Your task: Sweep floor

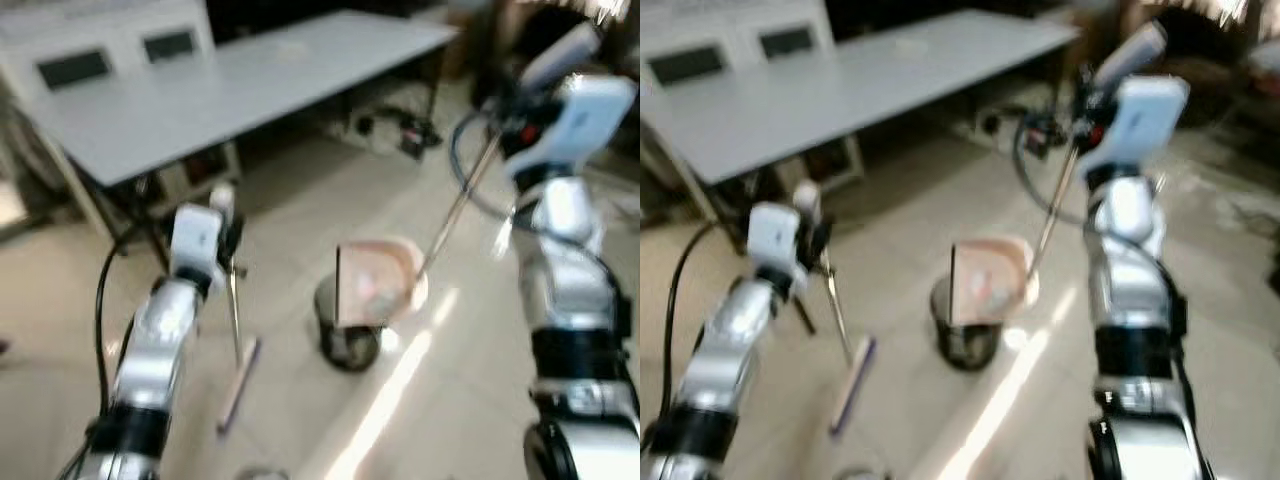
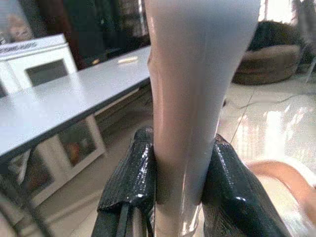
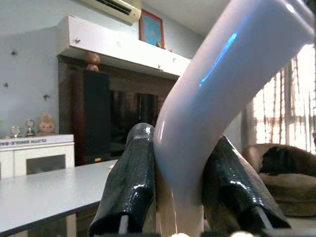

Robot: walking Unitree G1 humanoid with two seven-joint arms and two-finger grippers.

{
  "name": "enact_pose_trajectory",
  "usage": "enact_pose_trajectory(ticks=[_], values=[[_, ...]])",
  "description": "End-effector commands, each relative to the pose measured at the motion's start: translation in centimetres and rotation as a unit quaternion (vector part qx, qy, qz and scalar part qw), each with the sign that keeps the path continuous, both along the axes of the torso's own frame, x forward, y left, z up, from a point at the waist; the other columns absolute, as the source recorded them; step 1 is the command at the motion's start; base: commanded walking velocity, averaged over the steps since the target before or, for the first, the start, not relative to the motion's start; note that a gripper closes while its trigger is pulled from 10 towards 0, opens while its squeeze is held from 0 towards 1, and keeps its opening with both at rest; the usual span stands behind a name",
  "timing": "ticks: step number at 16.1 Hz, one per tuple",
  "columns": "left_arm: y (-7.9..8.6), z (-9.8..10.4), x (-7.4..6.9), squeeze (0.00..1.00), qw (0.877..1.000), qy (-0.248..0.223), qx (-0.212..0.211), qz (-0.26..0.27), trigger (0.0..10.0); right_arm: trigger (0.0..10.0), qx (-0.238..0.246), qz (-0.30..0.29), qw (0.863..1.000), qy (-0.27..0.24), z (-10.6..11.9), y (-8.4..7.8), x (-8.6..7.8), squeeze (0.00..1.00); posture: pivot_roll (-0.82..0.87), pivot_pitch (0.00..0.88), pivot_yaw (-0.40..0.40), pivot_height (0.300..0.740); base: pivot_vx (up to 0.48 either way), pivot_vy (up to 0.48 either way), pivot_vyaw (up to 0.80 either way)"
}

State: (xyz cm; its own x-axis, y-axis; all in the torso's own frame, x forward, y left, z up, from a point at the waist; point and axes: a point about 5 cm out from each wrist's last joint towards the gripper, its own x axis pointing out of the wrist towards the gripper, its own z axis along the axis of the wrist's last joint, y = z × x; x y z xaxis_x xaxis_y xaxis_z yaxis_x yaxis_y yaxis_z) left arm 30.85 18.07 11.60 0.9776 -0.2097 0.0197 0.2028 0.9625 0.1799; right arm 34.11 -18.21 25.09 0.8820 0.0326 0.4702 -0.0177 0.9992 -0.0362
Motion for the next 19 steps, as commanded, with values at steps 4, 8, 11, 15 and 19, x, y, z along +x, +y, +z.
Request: enact_pose_trajectory(ticks=[4, 8, 11, 15, 19], values=[[0.5, 1.0, -0.5, 0.0, 1.0, -0.013, 0.014, 0.001, 10.0, 10.0, -0.004, 0.009, 0.999, -0.046, 0.9, 0.4, 0.6, 0.0, 0.06, 0.066, 0.061, 0.74, 0.0, 0.0, 0.0], [1.1, 1.4, -1.0, 0.0, 1.0, -0.018, 0.015, 0.01, 10.0, 10.0, -0.027, 0.016, 0.997, -0.068, 1.2, 0.6, 1.2, 0.0, 0.07, 0.085, 0.055, 0.74, 0.0, 0.0, 0.0], [1.5, 1.2, -2.0, 0.0, 1.0, -0.012, 0.019, 0.018, 10.0, 10.0, -0.048, 0.006, 0.994, -0.094, 1.5, 0.3, 1.9, 0.0, 0.09, 0.113, 0.044, 0.74, 0.0, 0.0, 0.0], [1.7, 1.3, -2.4, 0.0, 0.999, -0.011, 0.021, 0.024, 10.0, 10.0, -0.087, 0.035, 0.989, -0.118, 1.7, 1.5, 2.3, 0.0, 0.11, 0.128, 0.03, 0.74, 0.0, 0.0, 0.0], [2.2, 1.6, -2.9, 0.0, 0.999, -0.014, 0.024, 0.036, 10.0, 10.0, -0.155, 0.095, 0.973, -0.144, 1.2, 4.9, 2.6, 0.0, 0.13, 0.142, 0.01, 0.74, 0.0, 0.0, 0.0]])
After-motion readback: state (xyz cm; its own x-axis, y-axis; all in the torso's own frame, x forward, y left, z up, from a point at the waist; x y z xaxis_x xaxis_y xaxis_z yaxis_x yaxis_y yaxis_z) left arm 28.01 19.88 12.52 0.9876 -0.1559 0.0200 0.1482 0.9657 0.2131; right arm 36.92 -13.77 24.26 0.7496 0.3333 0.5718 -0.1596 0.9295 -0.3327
